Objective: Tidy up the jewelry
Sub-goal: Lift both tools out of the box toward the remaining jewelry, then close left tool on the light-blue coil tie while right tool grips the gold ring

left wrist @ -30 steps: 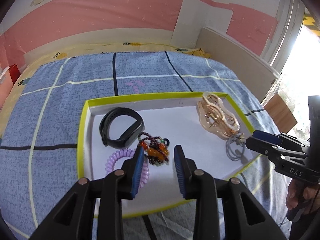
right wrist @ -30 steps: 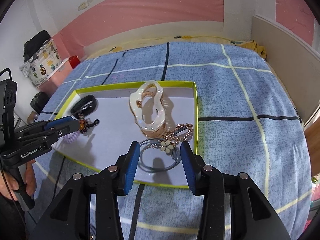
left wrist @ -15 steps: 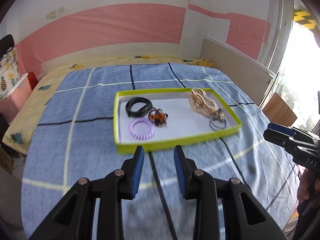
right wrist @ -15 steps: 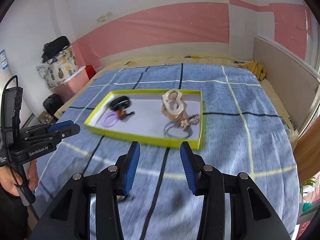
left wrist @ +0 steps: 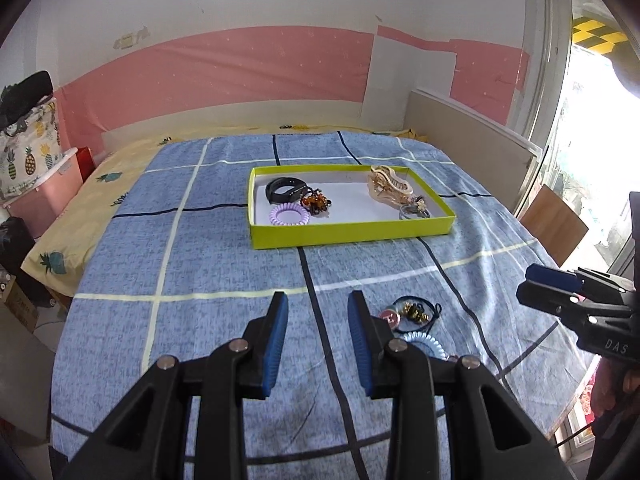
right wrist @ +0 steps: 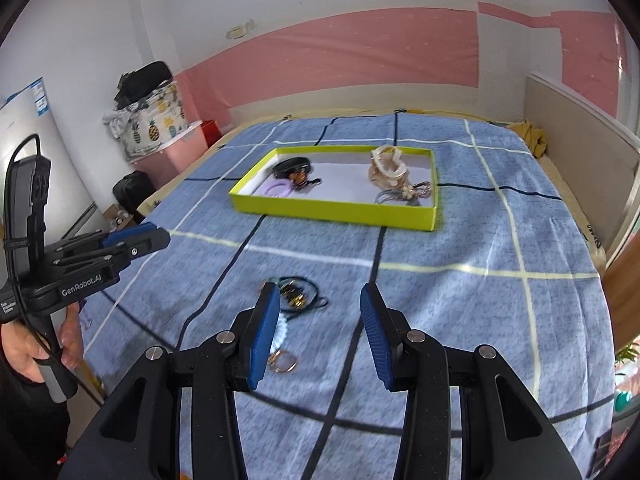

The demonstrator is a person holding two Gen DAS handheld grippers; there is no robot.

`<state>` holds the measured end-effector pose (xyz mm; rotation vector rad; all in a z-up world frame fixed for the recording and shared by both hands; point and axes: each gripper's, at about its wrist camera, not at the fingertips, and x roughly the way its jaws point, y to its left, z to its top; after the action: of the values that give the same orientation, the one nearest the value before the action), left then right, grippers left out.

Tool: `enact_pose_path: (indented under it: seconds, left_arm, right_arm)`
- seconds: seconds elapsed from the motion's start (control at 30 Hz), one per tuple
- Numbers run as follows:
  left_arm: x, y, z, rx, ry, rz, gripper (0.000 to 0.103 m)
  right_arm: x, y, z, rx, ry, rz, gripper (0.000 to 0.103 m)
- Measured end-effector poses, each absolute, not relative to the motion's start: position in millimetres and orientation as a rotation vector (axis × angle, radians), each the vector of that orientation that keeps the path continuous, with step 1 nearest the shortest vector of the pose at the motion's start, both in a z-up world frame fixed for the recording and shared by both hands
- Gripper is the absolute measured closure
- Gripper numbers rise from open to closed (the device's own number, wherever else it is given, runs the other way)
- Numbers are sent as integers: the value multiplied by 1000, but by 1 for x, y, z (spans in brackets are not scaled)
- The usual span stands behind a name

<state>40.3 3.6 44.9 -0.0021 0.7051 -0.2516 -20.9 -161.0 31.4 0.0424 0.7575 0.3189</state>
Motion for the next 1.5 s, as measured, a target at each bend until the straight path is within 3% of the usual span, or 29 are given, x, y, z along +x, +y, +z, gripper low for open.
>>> enact_pose_path:
  seconds: [0.8, 0.9, 1.17, 1.23, 1.37, 1.43, 1.5]
  left_arm:
    - [29, -9, 21, -13, 767, -332, 71]
    - [30, -5, 21, -20, 768, -330, 71]
    - [32, -1, 20, -35, 779, -328, 71]
    - [32, -1, 20, -38, 781, -331, 71]
    - [34, -3, 18, -38, 790, -342, 71]
    - [35, -6, 18, -38, 793, -353, 71]
    - [36, -10, 17, -40, 800, -365, 71]
  right_arm:
    - [-15, -135, -16, -33, 887, 396, 61]
    - [-12, -128, -27, -58, 922, 405, 71]
    - [-13, -110, -38, -146, 944, 439, 72]
    - [-13, -107, -39, -175, 937, 427, 81]
    - [-15, -106, -38, -201, 926, 425, 82]
    - [-16, -106, -37, -204, 925, 425, 100]
    - [-15, -108, -37, -203, 921, 416, 100]
